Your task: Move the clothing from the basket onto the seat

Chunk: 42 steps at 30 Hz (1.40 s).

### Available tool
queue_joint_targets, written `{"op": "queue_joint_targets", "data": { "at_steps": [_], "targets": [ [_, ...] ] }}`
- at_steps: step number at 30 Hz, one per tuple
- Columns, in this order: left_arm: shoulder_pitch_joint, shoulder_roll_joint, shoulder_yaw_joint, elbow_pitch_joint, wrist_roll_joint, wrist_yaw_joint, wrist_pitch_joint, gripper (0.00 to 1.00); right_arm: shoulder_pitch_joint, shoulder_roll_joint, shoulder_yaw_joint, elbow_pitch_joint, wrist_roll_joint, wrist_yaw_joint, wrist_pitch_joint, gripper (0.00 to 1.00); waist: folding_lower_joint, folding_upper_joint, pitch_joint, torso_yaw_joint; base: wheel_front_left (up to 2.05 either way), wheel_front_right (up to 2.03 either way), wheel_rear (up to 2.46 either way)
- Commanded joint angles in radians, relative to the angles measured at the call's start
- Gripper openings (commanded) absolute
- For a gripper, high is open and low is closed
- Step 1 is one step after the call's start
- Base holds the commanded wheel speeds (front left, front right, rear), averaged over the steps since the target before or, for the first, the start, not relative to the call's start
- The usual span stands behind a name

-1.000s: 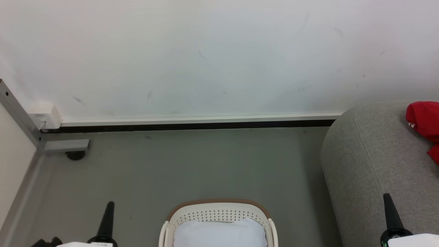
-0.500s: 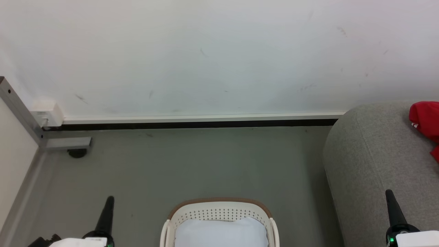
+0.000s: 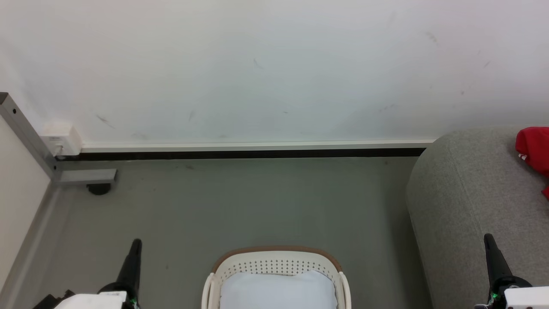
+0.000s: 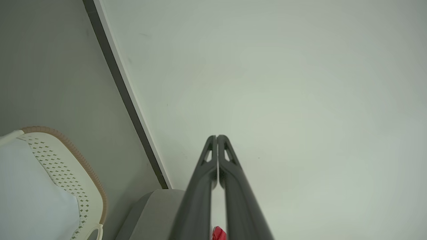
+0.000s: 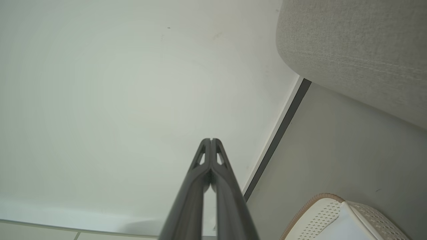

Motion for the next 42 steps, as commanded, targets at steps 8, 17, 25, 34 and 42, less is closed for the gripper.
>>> {"op": "queue_joint_targets", "data": {
  "at_steps": [8, 17, 25, 34, 42],
  "targets": [
    [-0.025, 0.002, 0.012, 0.000, -0.073, -0.008, 0.022, 0.00, -0.019, -0.009, -0.011, -0.011, 0.080, -0.002, 0.022, 0.00, 0.0000, 0.0000, 0.003, 0.005, 0.00, 0.00, 0.00],
    [-0.033, 0.001, 0.017, 0.002, -0.124, -0.010, 0.036, 0.00, -0.022, -0.009, -0.017, -0.013, 0.136, -0.002, 0.035, 0.00, 0.0000, 0.0000, 0.006, 0.009, 0.00, 0.00, 0.00],
    [-0.039, 0.001, 0.019, 0.003, -0.162, -0.011, 0.046, 0.00, -0.026, -0.009, -0.020, -0.014, 0.171, -0.002, 0.046, 0.00, 0.0000, 0.0000, 0.009, 0.013, 0.00, 0.00, 0.00],
    [-0.038, 0.001, 0.019, 0.003, -0.162, -0.011, 0.046, 0.00, -0.026, -0.009, -0.020, -0.013, 0.172, -0.002, 0.046, 0.00, 0.0000, 0.0000, 0.009, 0.013, 0.00, 0.00, 0.00],
    [-0.038, 0.001, 0.019, 0.003, -0.162, -0.011, 0.046, 0.00, -0.026, -0.009, -0.020, -0.013, 0.171, -0.002, 0.046, 0.00, 0.0000, 0.0000, 0.009, 0.013, 0.00, 0.00, 0.00]
  ]
}}
